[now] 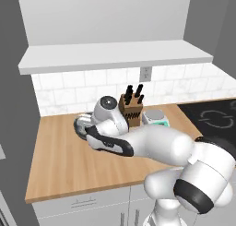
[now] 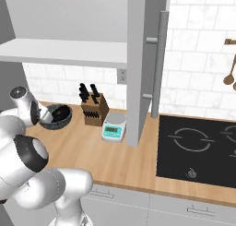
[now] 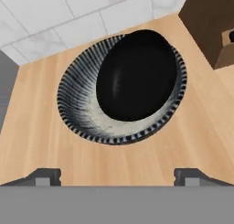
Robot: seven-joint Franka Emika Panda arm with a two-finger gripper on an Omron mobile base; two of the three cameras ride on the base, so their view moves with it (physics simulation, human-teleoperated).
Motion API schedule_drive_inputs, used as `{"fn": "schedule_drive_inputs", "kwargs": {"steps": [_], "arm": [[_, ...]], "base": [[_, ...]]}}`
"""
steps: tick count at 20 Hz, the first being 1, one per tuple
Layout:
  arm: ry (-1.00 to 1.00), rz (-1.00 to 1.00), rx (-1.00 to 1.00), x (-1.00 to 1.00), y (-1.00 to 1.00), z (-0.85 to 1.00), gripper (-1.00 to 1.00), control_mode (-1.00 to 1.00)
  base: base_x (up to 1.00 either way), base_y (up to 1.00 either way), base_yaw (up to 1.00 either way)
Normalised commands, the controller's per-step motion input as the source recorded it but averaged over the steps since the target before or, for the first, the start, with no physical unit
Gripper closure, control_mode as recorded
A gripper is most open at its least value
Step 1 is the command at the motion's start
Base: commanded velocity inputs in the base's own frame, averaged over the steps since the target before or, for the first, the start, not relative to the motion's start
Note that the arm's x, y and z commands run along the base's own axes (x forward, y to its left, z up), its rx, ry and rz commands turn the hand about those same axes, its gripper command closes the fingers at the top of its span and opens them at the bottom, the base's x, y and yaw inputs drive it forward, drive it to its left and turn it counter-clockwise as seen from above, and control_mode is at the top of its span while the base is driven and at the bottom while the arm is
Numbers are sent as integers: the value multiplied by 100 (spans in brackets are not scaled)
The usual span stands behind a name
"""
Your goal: Pick up the bowls on the counter and stack them on top of one another in the open cabinet. Place the smaller bowl on top of the larger bowl.
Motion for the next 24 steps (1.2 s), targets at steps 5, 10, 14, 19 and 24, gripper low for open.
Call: {"fn": "schedule_drive_inputs", "kwargs": {"steps": [5, 10, 14, 19, 24], "arm": [[9, 33, -49, 0, 79, 28, -100, -100], [5, 10, -32, 0, 29, -9, -100, -100], [0, 1, -1, 0, 0, -3, -100, -100], [0, 1, -4, 6, 0, -16, -100, -100], [1, 1, -10, 18, 0, -23, -100, -100]], "base": [[0, 0, 0], [0, 0, 0], [0, 0, 0], [0, 0, 0], [0, 0, 0]]}}
